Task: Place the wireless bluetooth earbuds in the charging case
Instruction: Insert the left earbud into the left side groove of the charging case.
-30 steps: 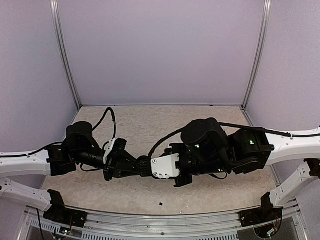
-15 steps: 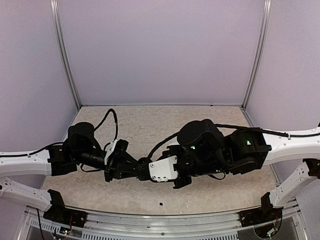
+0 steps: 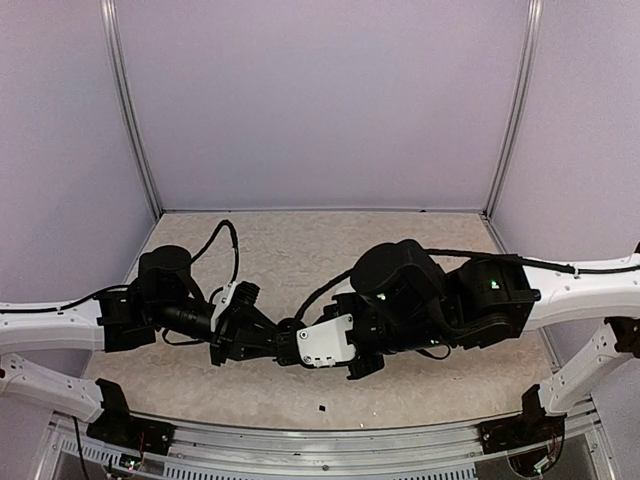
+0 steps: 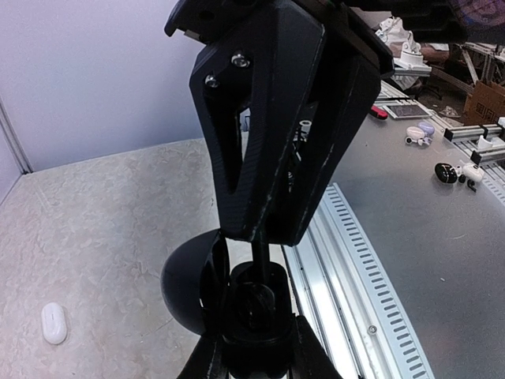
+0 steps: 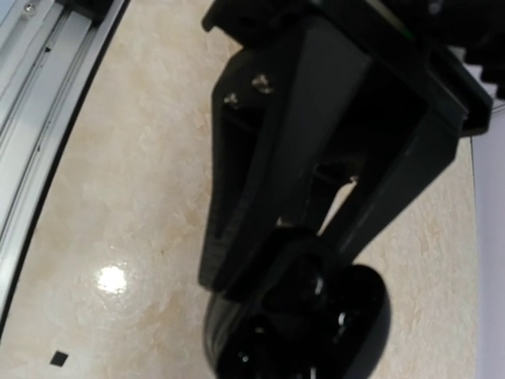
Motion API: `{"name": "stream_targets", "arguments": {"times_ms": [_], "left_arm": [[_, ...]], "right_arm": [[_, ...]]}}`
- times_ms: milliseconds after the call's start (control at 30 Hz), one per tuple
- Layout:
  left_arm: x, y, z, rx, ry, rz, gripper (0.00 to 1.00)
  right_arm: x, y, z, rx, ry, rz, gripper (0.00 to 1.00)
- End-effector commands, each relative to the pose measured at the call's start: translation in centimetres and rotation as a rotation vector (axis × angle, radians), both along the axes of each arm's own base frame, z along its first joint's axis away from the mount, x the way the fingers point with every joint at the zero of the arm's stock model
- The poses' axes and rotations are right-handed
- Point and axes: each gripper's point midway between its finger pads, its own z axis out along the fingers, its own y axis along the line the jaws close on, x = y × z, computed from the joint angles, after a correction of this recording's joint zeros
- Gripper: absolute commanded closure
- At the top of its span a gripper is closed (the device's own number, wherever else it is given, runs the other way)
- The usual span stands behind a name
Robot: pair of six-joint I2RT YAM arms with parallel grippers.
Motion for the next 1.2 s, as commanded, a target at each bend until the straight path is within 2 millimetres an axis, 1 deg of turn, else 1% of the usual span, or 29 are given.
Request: {"name": "stream_targets", "arguments": {"times_ms": [0, 233, 633, 800, 967, 1167], "left_arm": [[-0.3, -0.5, 1.6, -0.034, -0.022, -0.026, 1.0], [-0.5, -0.6, 1.7, -0.034, -0.02, -0.034, 1.0], [-1.3, -0.5, 1.8, -0.041, -0.01, -0.073, 1.0], [-1.6, -0.6, 1.8, -0.042, -0.005, -0.09, 1.0], [-1.8, -0.4, 1.8, -0.046, -0.009, -0.098, 1.0], [-2.0, -0.4, 1.7, -0.046, -0.009, -0.106, 1.0]], "right_arm": [[-0.2, 0.6, 0.7, 0.009, -0.003, 0.02, 0.96], [-0.5, 1.0, 0.6, 0.011, -0.003, 0.046, 0.96], [-1.1, 1.4, -0.3, -0.055, 0.025, 0.073, 0.95], [-1.2, 1.5, -0.4, -0.069, 0.018, 0.076, 0.91], [-0.9, 1.7, -0.4, -0.073, -0.005, 0.07, 0.9], [-0.6, 1.7, -0.3, -0.071, -0.021, 0.058, 0.85]]}}
